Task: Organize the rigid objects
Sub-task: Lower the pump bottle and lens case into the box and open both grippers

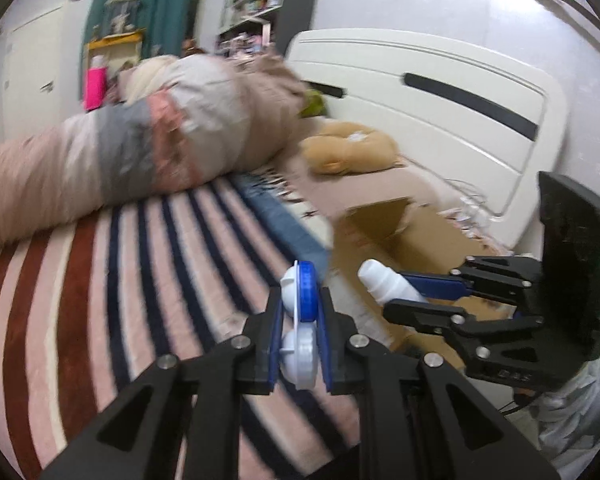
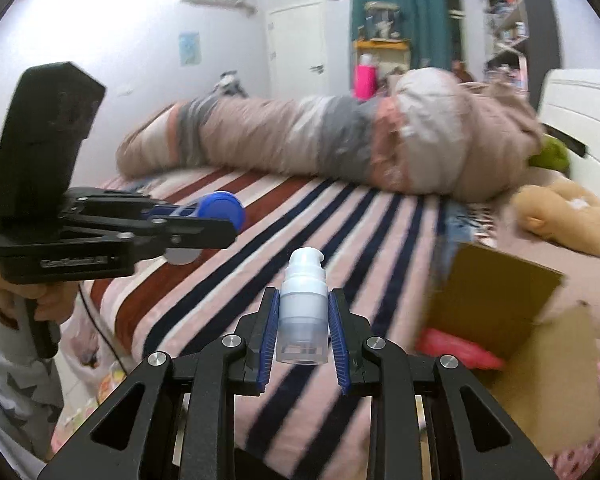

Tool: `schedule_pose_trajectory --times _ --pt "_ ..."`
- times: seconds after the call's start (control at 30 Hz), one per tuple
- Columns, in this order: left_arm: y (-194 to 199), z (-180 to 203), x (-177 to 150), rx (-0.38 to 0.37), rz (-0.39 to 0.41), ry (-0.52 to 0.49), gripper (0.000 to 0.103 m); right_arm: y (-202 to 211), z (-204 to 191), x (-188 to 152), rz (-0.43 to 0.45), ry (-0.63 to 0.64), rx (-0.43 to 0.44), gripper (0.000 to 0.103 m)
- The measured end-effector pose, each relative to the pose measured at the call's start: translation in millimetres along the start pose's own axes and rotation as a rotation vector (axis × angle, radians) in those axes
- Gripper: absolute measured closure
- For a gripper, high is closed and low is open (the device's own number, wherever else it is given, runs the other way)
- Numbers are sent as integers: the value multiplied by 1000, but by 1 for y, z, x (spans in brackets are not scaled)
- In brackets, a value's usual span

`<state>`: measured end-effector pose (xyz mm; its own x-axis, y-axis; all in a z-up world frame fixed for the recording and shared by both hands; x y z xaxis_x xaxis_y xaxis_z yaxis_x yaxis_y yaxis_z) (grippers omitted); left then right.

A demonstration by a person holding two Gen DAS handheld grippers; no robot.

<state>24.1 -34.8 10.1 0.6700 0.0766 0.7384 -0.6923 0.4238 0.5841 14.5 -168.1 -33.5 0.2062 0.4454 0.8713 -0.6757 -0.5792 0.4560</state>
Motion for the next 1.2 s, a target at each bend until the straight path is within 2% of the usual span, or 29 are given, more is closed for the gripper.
schedule_pose_trajectory --times 0.2,0.4,0.6,0.83,0.93,0.97,1.0,1.2 --pt "-36 65 8 -47 -46 -75 90 34 68 -33 -18 -106 -128 82" --pt "-86 107 9 -58 -121 -123 90 28 124 -70 -107 -175 -200 82" --pt "-119 120 6 -56 -183 -144 90 19 145 -85 -109 -197 -179 82" --pt "-146 125 6 -43 -229 -161 89 15 141 -84 -84 -179 -127 79" --pt "-149 123 5 -39 -225 -169 76 13 137 -83 -85 -162 -119 75" --pt "-148 122 5 -40 -221 -167 67 13 137 -83 -86 -159 -119 75" --pt "-146 120 6 -39 -213 -162 62 13 136 -83 -87 -158 -119 75" --pt "-125 101 14 -42 -165 -112 44 11 130 -79 -104 -148 -124 75"
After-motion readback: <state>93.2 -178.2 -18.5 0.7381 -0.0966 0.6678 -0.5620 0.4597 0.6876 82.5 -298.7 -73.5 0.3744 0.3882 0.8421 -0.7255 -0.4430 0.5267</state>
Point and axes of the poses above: each gripper's, at about its wrist camera, not at the fingertips, and y roughly against the way its jaws point, z to its right, x to its top, the point moved 4 cm from there along -y, roughly the way its jaws point, and after that the axes turned 14 degrees about y, right-handed, at the moved point
